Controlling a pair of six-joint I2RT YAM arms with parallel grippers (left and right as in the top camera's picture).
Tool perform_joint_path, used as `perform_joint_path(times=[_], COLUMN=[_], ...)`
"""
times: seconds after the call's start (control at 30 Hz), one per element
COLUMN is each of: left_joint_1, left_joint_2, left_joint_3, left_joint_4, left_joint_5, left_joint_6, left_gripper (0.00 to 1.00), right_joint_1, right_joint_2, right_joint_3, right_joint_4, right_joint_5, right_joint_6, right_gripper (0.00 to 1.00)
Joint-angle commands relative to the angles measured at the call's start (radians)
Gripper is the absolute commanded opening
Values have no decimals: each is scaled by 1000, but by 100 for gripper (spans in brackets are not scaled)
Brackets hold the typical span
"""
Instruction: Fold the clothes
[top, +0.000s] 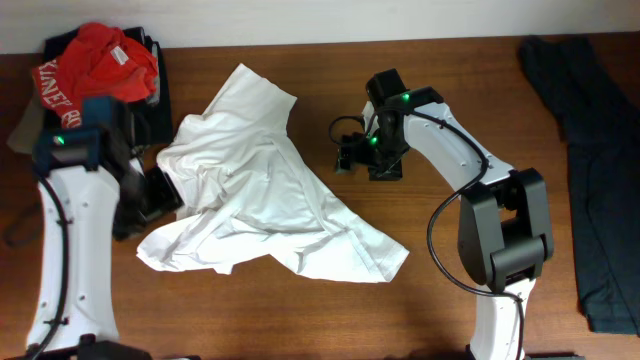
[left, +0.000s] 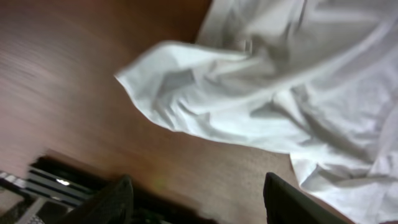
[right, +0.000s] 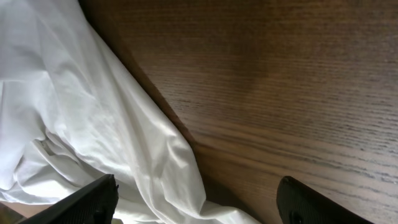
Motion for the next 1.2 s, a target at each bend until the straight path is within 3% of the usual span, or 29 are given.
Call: perform_joint_path(times=[0.0,0.1,0.33,0.93,1.1,1.17], left_joint_1=[1,0,5,140,171,173], left_joint_2=[-119,-183,-175,6,6,6], left_joint_3=[-217,-361,-597,-618,-618,-618], left_joint_4=[104,189,417,616,624,624], left_joint_5=[66,67,92,35,37,39], left_joint_6=[-127,-214,-238,-237,-237,-234], left_gripper=[67,67,67,65,52,38], right_joint_1=[-7,-6,19,198,283,325], right_joint_2=[7,7,3,-58,-58,-57], right_joint_3=[-4,-4,-4,-4,-4,-4], right_joint_4=[0,3,-8,-53,-53,-53], right_joint_5=[5,5,-25,-14,-2,42], right_joint_6=[17,17,25,128,130,172], right_gripper=[85,85,84,84,84,84])
